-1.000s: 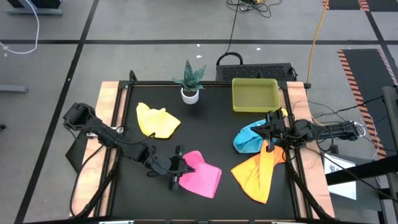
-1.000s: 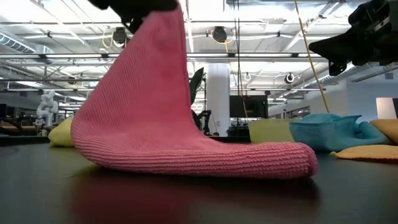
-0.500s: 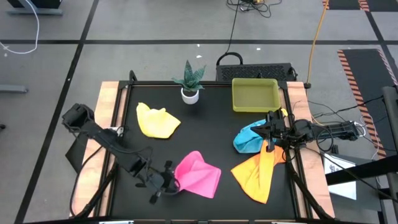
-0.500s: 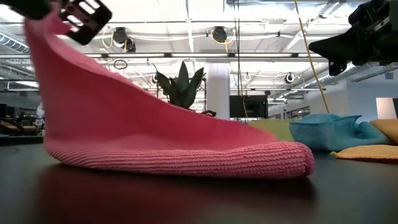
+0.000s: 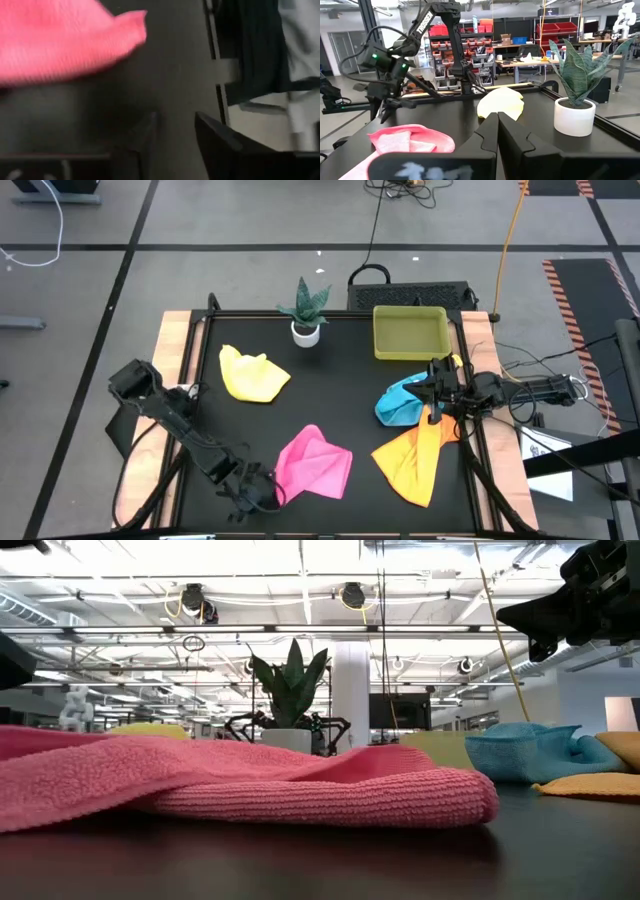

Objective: Fold microfiber towels
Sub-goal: Fold the pink microfiber cloth

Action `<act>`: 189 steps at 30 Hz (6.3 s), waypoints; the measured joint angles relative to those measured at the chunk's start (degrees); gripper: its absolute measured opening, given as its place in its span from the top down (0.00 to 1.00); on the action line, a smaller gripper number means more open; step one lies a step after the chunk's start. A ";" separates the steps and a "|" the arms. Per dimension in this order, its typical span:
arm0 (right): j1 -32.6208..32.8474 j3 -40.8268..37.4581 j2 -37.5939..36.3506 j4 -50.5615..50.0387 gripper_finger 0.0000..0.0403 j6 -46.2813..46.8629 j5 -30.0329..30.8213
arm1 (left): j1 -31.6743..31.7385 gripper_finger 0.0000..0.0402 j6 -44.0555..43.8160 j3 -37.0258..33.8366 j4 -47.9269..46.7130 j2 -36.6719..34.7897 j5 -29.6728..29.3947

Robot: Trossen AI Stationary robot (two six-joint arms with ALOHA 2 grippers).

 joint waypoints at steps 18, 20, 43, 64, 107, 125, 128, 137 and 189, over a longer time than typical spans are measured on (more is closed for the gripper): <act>0.00 -0.01 0.10 1.06 1.00 0.17 -0.09 | 27.29 0.67 8.46 2.50 -1.55 -0.77 -11.85; 0.01 -0.01 0.11 1.39 1.00 0.07 -0.11 | 30.19 0.63 8.48 2.74 0.73 1.13 -7.19; 0.07 0.00 5.89 3.02 1.00 3.25 -3.17 | 33.99 0.98 20.73 2.45 7.37 7.57 -5.13; 2.69 1.19 40.88 37.78 1.00 3.65 -16.22 | 25.99 0.99 47.52 2.88 18.21 -21.50 -38.25; 22.86 22.21 78.44 38.33 0.69 -1.23 7.66 | 36.43 0.97 31.08 18.90 3.39 5.40 -50.90; 8.26 43.65 94.84 10.45 0.68 12.80 11.61 | 29.43 0.97 20.05 18.85 -9.93 6.89 -61.01; 6.21 44.04 95.88 11.08 0.62 15.77 7.47 | 28.72 0.97 18.06 18.85 -11.69 6.85 -61.70; 1.70 44.04 102.69 19.28 0.48 21.93 7.46 | 27.67 0.96 15.67 18.85 -13.45 6.85 -64.24; 13.11 40.92 106.92 42.70 0.60 24.02 3.02 | 13.67 0.99 23.13 18.83 -10.74 -5.68 -57.75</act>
